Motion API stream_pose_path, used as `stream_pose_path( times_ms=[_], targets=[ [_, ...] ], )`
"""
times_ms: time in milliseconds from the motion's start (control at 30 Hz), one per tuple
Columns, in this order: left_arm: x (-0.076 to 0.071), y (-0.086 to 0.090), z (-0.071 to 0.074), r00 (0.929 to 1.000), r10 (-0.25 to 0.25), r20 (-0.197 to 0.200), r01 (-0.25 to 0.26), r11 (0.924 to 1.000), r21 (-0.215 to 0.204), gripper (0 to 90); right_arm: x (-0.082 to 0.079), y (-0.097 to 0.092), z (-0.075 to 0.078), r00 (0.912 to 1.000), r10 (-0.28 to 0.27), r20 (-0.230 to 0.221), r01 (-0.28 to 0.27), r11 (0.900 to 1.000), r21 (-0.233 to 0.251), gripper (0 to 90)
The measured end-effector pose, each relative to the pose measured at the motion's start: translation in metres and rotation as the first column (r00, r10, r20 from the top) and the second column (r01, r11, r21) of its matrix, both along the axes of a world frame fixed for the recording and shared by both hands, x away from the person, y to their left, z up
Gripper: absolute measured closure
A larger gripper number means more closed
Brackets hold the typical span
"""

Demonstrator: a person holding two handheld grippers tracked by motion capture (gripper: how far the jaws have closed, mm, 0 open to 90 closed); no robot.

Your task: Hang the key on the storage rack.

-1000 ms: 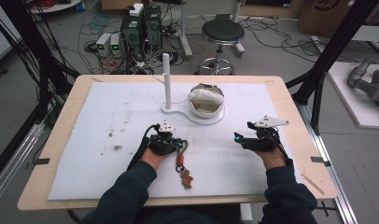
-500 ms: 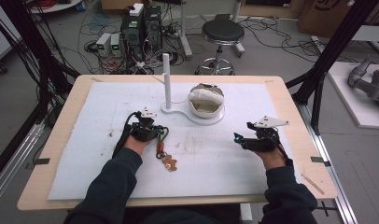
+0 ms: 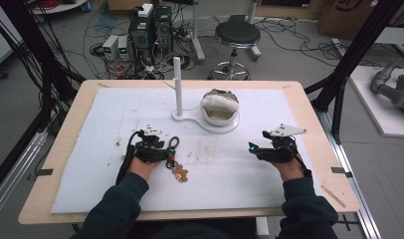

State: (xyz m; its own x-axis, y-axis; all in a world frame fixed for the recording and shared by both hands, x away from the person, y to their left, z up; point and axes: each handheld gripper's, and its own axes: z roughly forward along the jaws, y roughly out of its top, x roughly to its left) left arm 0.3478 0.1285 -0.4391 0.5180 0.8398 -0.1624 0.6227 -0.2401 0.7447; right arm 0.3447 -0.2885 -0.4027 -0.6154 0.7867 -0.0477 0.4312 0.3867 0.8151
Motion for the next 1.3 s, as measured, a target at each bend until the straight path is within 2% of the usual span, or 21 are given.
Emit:
stream_pose_path(
  times_ms=[100, 167, 233, 300, 400, 433, 467, 600, 700, 767, 867, 933, 1000, 1067, 1100, 1133, 1167, 1200, 1300],
  targets=[
    [-0.009, -0.004, -0.002, 0.9996, -0.027, -0.005, 0.027, 0.9996, -0.004, 48.4, 0.001, 0.001, 0.000, 1.0000, 0.006, -0.001, -0.006, 1.0000, -0.006, 28.8],
    [-0.015, -0.010, -0.006, 0.9986, -0.052, -0.010, 0.052, 0.9986, 0.010, 47.7, 0.001, 0.002, -0.001, 1.0000, 0.005, -0.006, -0.005, 1.0000, -0.007, 28.7],
    [-0.020, -0.015, -0.009, 0.9984, -0.043, 0.037, 0.040, 0.9976, 0.057, 47.8, 0.001, 0.002, -0.001, 1.0000, 0.006, -0.006, -0.006, 0.9999, -0.009, 28.7],
    [-0.022, -0.018, -0.009, 0.9961, -0.049, 0.073, 0.040, 0.9920, 0.120, 54.5, 0.001, 0.002, -0.001, 0.9999, 0.004, -0.010, -0.004, 1.0000, -0.007, 28.7],
    [-0.021, -0.015, -0.009, 0.9957, -0.050, 0.077, 0.041, 0.9923, 0.117, 61.8, 0.001, 0.002, -0.001, 1.0000, 0.006, -0.007, -0.006, 0.9999, -0.010, 28.8],
    [-0.020, -0.013, -0.009, 0.9949, -0.052, 0.086, 0.041, 0.9913, 0.125, 67.9, 0.001, 0.002, -0.001, 1.0000, 0.005, -0.004, -0.005, 0.9999, -0.011, 28.8],
    [-0.019, -0.012, -0.010, 0.9957, -0.048, 0.079, 0.040, 0.9939, 0.103, 74.2, 0.001, 0.002, -0.001, 1.0000, 0.004, -0.008, -0.004, 0.9999, -0.010, 28.8],
    [-0.017, -0.009, -0.010, 0.9952, -0.060, 0.077, 0.053, 0.9942, 0.093, 75.9, 0.001, 0.002, 0.000, 1.0000, 0.004, 0.001, -0.004, 0.9999, -0.010, 28.7],
    [-0.014, -0.002, -0.008, 0.9969, -0.047, 0.063, 0.045, 0.9986, 0.027, 76.4, 0.001, 0.001, 0.000, 1.0000, 0.000, 0.008, 0.000, 1.0000, -0.004, 28.8],
    [-0.013, 0.003, -0.004, 0.9967, -0.029, 0.076, 0.030, 0.9994, -0.017, 76.4, 0.001, 0.000, 0.001, 1.0000, -0.002, 0.008, 0.002, 1.0000, -0.002, 28.7],
    [-0.012, 0.014, 0.005, 0.9939, -0.008, 0.110, 0.018, 0.9958, -0.090, 76.4, 0.001, -0.001, 0.001, 0.9999, -0.006, 0.010, 0.006, 1.0000, 0.004, 28.8],
    [-0.012, 0.020, 0.011, 0.9916, 0.000, 0.129, 0.018, 0.9906, -0.136, 76.4, 0.001, -0.001, 0.001, 0.9999, -0.007, 0.015, 0.007, 1.0000, 0.004, 28.8],
    [-0.012, 0.027, 0.018, 0.9871, 0.003, 0.160, 0.027, 0.9823, -0.185, 76.5, 0.000, -0.002, 0.001, 0.9999, -0.007, 0.016, 0.007, 0.9999, 0.007, 28.8],
    [-0.012, 0.033, 0.027, 0.9795, -0.006, 0.201, 0.053, 0.9714, -0.231, 76.5, 0.000, -0.002, 0.002, 0.9998, -0.009, 0.020, 0.008, 0.9999, 0.013, 28.7],
    [-0.012, 0.037, 0.033, 0.9721, -0.015, 0.234, 0.076, 0.9643, -0.254, 76.6, 0.000, -0.002, 0.002, 0.9997, -0.008, 0.022, 0.008, 0.9999, 0.012, 28.8],
    [-0.012, 0.039, 0.037, 0.9677, -0.021, 0.251, 0.091, 0.9585, -0.270, 76.6, -0.001, -0.002, 0.002, 0.9997, -0.010, 0.020, 0.010, 0.9999, 0.014, 28.8],
    [-0.011, 0.042, 0.043, 0.9600, -0.032, 0.278, 0.116, 0.9493, -0.292, 76.5, -0.001, -0.002, 0.002, 0.9997, -0.010, 0.021, 0.010, 0.9998, 0.017, 28.8],
    [-0.010, 0.044, 0.048, 0.9544, -0.029, 0.297, 0.122, 0.9466, -0.298, 76.5, -0.001, -0.002, 0.002, 0.9997, -0.009, 0.024, 0.009, 0.9998, 0.016, 28.8],
    [-0.005, 0.050, 0.064, 0.9467, -0.019, 0.322, 0.133, 0.9327, -0.335, 76.6, 0.000, -0.001, 0.002, 0.9996, -0.008, 0.027, 0.007, 0.9998, 0.017, 28.7]
  ],
)
